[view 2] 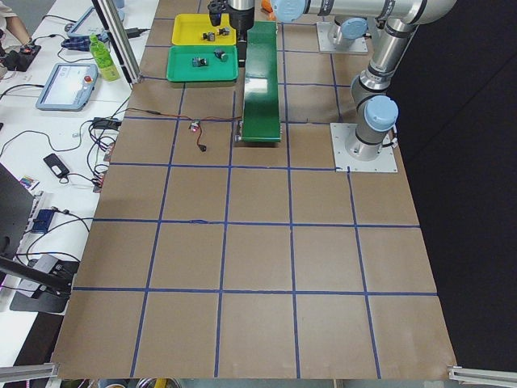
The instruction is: Sort buttons by color to trays
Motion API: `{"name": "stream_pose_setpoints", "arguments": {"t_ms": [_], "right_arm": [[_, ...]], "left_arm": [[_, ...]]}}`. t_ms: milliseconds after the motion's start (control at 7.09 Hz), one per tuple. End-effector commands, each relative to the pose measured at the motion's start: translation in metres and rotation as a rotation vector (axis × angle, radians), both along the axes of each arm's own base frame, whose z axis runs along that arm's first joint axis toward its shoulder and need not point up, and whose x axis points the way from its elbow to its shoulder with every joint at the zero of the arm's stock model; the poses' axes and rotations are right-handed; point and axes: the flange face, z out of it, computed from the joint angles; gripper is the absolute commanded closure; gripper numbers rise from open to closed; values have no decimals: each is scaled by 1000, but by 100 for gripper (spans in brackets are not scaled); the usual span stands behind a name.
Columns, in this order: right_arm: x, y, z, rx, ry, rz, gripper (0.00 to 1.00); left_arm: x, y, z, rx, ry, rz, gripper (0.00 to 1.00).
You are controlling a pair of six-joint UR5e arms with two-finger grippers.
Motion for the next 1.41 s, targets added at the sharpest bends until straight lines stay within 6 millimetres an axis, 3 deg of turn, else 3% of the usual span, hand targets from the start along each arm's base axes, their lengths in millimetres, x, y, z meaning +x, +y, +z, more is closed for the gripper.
{"name": "stream_pose_setpoints", "arguments": {"t_ms": [0, 141, 564, 846, 1270], "right_arm": [[2, 37, -17, 43, -9, -9, 0], [-3, 39, -24, 54, -5, -11, 0], [-18, 32, -16, 34, -5, -58, 0], [-18, 31, -3, 10, 12, -55, 0], [-16, 30, -5, 25, 14, -64, 0]], "left_arm": [[3, 0, 0, 1, -3, 7, 0], [3, 0, 2, -5, -3, 7, 0], [3, 0, 2, -5, -3, 7, 0], [4, 0, 1, -2, -6, 8, 0], [6, 0, 1, 1, -27, 8, 0]]}}
